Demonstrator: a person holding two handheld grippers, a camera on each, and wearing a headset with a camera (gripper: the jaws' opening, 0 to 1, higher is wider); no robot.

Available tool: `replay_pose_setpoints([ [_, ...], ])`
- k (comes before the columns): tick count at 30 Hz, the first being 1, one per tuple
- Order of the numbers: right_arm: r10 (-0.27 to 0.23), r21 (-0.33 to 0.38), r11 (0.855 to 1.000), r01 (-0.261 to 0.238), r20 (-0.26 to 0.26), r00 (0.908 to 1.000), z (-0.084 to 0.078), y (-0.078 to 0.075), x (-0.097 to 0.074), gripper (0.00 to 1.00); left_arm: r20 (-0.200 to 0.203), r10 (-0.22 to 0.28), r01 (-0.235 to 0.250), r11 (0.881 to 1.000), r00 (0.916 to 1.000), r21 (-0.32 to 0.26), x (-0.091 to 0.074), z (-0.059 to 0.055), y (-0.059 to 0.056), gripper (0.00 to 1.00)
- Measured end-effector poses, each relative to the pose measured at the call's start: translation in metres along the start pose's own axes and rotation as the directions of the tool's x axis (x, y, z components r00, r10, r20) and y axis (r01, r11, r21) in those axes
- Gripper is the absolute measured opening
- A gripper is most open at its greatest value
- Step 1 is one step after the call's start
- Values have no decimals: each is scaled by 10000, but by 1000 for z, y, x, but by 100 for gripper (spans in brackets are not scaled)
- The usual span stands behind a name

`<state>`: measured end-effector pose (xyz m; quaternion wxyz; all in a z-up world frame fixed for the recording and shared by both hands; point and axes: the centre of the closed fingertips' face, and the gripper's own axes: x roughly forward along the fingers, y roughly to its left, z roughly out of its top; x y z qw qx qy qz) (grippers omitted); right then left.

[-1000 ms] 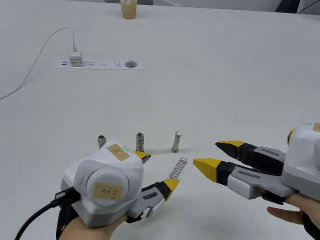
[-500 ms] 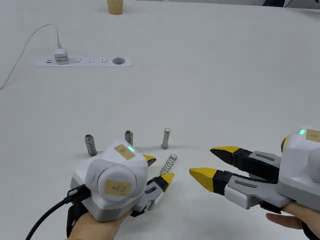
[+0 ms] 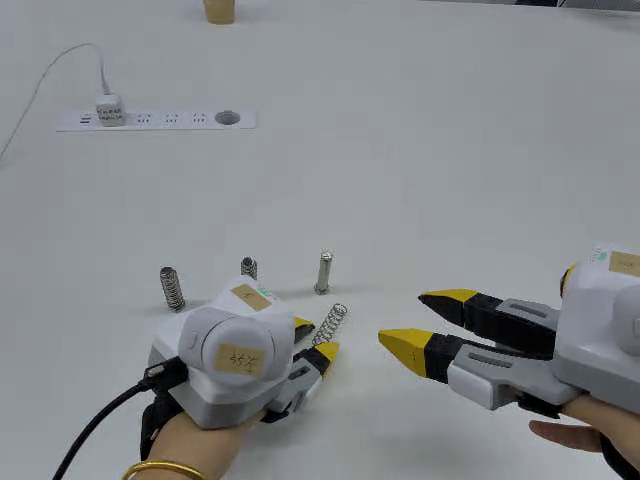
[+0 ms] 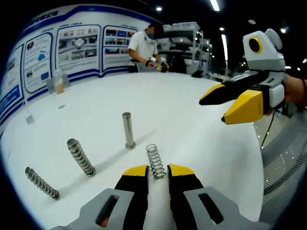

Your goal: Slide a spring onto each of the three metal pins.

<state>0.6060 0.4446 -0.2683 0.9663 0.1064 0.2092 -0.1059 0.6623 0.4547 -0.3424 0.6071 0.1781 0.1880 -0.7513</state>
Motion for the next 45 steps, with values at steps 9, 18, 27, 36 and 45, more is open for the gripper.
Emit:
replay_pose_setpoints([
  [9, -87, 207, 9997, 87, -14, 10000, -2, -2, 1, 38, -68, 16, -15, 9999, 10000, 106, 2, -1, 0, 14],
  [18, -110, 354, 9993, 110, 12, 9999, -2, -2, 2, 38, -218, 97, -83, 9979, 9997, 642, 4, -1, 1, 11],
  [27, -181, 655, 9977, 177, 55, 9998, 0, -4, 4, 38, -154, 40, -31, 9982, 9999, 600, -1, 3, -1, 10],
  [36, 211, 1446, 9891, -293, 578, 9981, 18, 2, 6, 37, 701, -62, 14, 9977, 9975, 675, -23, 30, -2, 10],
  [45, 631, 2583, 9617, -915, 1163, 9912, 33, 6, 9, 35, 1684, -404, 377, 9991, 9849, 196, -45, 55, -6, 10],
])
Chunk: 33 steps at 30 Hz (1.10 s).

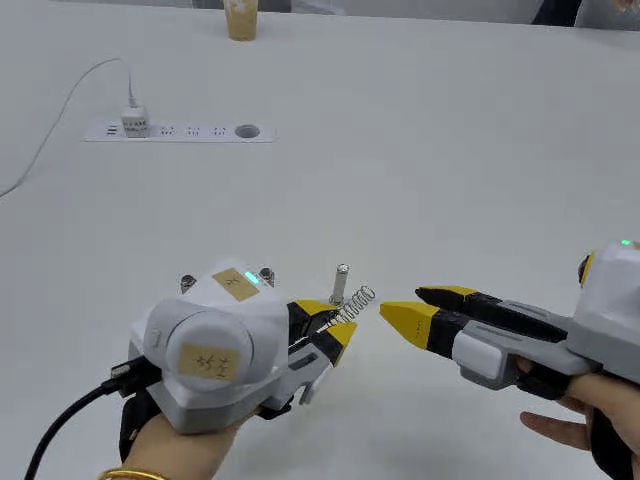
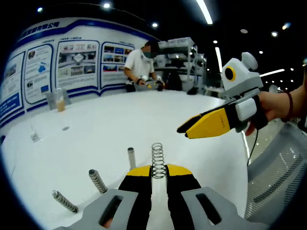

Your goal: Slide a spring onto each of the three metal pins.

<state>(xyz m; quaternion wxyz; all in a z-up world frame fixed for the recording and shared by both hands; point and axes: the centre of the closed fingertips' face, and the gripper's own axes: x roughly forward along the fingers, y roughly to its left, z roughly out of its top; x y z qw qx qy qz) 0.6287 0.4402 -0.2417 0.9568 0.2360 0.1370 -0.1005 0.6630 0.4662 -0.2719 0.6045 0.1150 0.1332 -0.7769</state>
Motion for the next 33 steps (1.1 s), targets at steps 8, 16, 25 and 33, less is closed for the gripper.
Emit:
replay_pose_setpoints([
  [8, 1015, 1377, 9848, -1063, 416, 9940, 11, 21, 7, 31, 780, -274, 301, 9990, 9966, -335, -13, 19, -6, 10],
  [16, 1601, 2022, 9648, -1683, 561, 9855, 17, 35, 13, 28, 1538, -556, 634, 9969, 9865, -463, -26, 37, -13, 10],
  [25, 1965, 2539, 9449, -2067, 650, 9783, 18, 46, 17, 22, 1924, -774, 871, 9953, 9783, -426, -31, 43, -18, 10],
  [33, 2128, 2549, 9405, -2246, 735, 9743, 20, 49, 17, 15, 1971, -866, 989, 9937, 9766, -535, -33, 43, -18, 10],
])
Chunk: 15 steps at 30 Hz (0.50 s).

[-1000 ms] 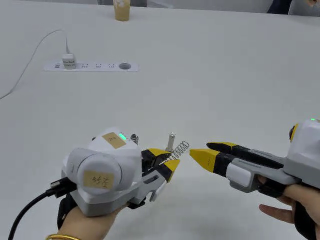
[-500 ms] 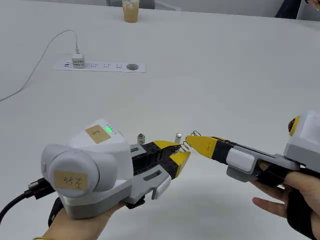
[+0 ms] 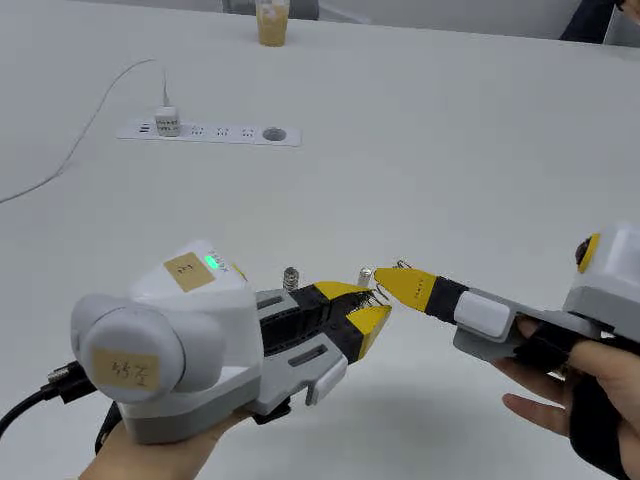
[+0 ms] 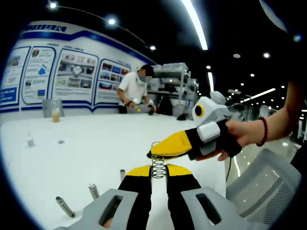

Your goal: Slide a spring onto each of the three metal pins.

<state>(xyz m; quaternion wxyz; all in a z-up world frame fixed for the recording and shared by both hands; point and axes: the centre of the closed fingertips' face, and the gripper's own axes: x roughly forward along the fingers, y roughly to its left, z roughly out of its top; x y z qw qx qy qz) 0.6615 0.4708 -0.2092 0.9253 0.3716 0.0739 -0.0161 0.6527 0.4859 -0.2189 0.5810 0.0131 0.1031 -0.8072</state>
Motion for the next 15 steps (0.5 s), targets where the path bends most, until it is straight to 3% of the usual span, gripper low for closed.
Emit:
replay_pose_setpoints([
  [9, 323, -343, 9989, -321, 42, 9995, 0, 7, 3, 12, -101, 52, -52, 10000, 9999, -53, 0, -2, 1, 11],
  [15, -208, -1326, 9910, 203, -24, 9998, 3, 1, 5, 12, -538, 400, -394, 9991, 9977, 127, -1, -10, 6, 15],
])
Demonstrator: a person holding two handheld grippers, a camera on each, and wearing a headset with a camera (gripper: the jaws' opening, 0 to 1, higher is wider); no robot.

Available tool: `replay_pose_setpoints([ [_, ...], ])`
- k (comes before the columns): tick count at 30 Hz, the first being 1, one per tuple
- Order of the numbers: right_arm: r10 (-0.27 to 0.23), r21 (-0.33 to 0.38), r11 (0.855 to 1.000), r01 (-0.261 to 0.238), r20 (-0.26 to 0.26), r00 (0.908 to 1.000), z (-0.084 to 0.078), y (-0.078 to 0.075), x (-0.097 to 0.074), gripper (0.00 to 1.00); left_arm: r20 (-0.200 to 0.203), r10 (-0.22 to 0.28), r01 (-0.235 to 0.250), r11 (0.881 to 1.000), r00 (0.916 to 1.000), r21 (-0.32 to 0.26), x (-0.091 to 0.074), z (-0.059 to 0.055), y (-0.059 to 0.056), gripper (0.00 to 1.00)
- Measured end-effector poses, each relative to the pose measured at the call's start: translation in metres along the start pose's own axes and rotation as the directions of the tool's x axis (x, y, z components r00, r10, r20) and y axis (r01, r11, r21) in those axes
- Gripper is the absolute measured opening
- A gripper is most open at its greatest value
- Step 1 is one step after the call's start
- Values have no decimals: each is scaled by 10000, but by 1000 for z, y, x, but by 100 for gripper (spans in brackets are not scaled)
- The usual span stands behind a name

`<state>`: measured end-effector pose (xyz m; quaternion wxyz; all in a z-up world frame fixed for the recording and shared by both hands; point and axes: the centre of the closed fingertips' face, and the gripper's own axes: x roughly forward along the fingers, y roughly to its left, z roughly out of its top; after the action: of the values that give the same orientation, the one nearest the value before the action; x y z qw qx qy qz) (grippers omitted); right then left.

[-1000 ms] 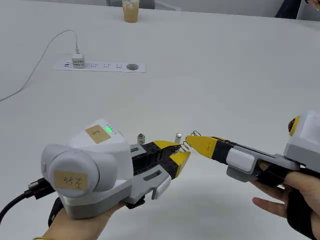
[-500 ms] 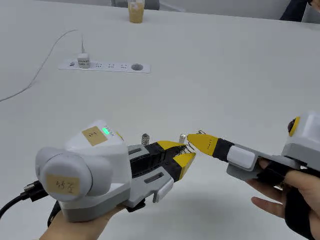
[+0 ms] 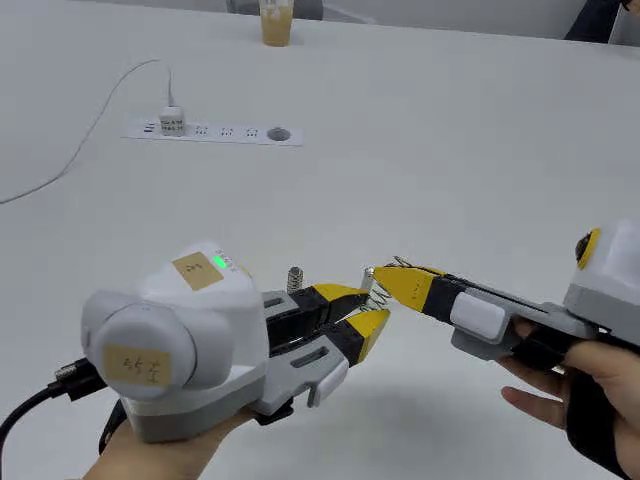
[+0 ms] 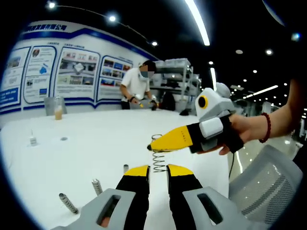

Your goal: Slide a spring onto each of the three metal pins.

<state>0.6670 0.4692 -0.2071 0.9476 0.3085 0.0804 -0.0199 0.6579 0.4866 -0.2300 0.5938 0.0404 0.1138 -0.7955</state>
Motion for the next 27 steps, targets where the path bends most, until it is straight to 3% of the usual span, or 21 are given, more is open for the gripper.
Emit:
replay_pose_setpoints([
  [8, -478, -1287, 9905, 476, 16, 9989, 7, -11, 2, 12, -627, 197, -176, 9992, 9978, 346, -5, -14, 3, 21],
  [18, -949, -2914, 9526, 876, -111, 9954, 12, -21, 9, 12, -1255, 625, -539, 9960, 9901, 712, -20, -27, 12, 34],
  [22, -1149, -3222, 9408, 1050, -120, 9933, 16, -29, 13, 12, -1325, 885, -819, 9951, 9872, 548, -29, -31, 18, 39],
  [27, -1368, -3238, 9377, 1263, -98, 9905, 17, -39, 17, 12, -1389, 1176, -1132, 9928, 9833, 393, -38, -36, 26, 46],
])
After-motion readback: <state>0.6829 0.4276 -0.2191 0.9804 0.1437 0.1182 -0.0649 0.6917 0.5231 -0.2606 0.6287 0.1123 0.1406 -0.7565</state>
